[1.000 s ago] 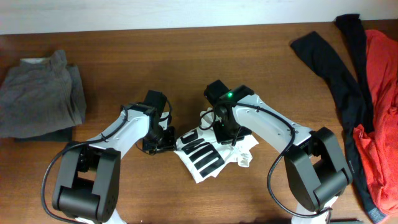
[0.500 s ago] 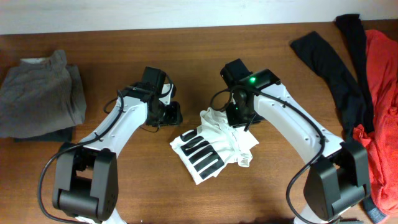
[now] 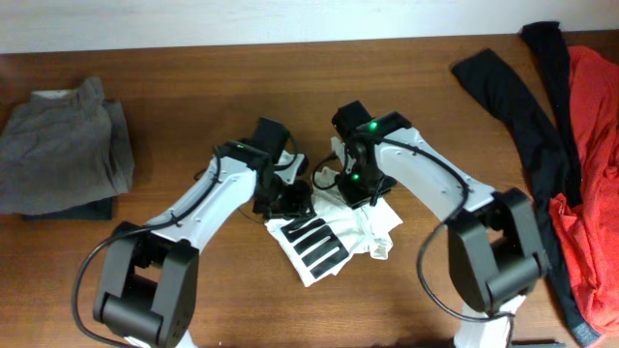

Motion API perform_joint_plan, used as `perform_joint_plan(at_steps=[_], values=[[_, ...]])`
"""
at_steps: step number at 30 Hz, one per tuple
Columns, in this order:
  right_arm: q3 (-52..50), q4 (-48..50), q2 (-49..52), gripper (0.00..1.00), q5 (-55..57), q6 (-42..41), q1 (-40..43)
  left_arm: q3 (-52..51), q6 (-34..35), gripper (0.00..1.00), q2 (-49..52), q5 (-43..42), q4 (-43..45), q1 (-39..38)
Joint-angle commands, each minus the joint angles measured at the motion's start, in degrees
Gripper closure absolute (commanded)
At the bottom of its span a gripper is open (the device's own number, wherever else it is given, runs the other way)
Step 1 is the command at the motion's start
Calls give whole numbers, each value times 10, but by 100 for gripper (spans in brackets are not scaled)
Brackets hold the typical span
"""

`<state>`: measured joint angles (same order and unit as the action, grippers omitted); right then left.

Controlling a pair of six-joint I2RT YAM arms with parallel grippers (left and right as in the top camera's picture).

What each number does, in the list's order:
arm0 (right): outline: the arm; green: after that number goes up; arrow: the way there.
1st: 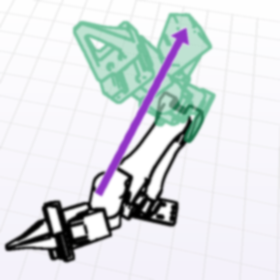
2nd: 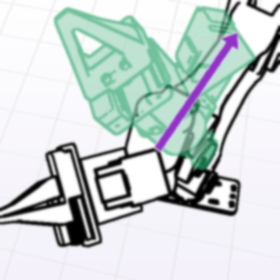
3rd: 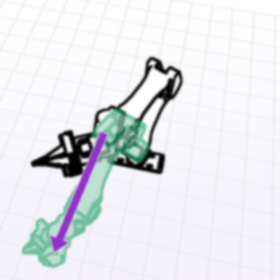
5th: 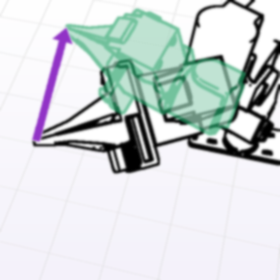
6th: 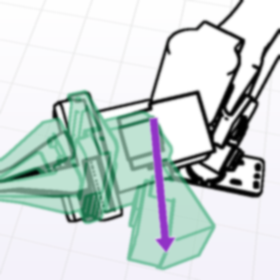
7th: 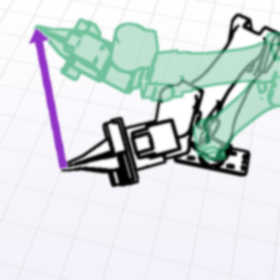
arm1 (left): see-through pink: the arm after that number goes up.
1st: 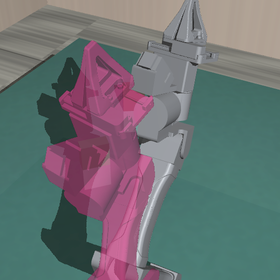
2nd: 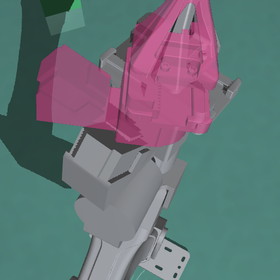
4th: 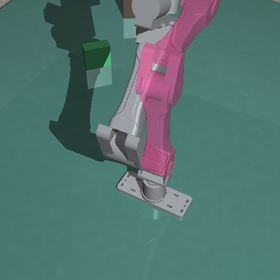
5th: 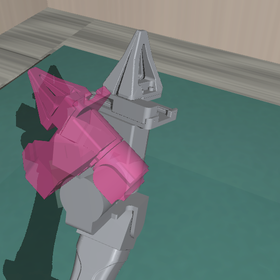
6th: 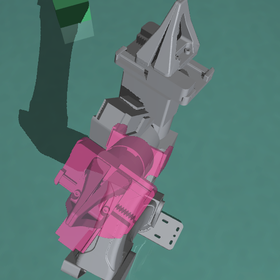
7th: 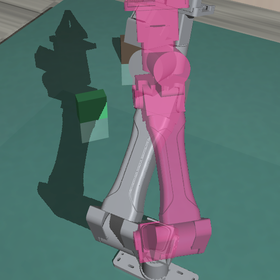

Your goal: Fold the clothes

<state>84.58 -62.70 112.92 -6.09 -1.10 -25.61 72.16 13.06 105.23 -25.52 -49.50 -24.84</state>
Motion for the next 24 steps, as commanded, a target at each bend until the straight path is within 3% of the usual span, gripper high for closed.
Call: perform_joint_plan(at_steps=[1, 4, 8, 14, 24], values=[[-5, 3, 18, 72, 9, 7, -2, 0, -7, 52, 10, 12, 3, -21], [-4, 6, 19, 86, 10, -5, -2, 0, -7, 52, 23, 19, 11, -33], [-2, 5, 16, 96, 26, -34, 4, 0, 7, 52, 48, 19, 17, -42], [-2, 7, 4, 96, 84, -97, 37, 0, 22, 52, 94, 17, 34, -47], [-3, 9, 3, 93, 46, -61, 89, 0, 38, 52, 134, 2, 62, -47]])
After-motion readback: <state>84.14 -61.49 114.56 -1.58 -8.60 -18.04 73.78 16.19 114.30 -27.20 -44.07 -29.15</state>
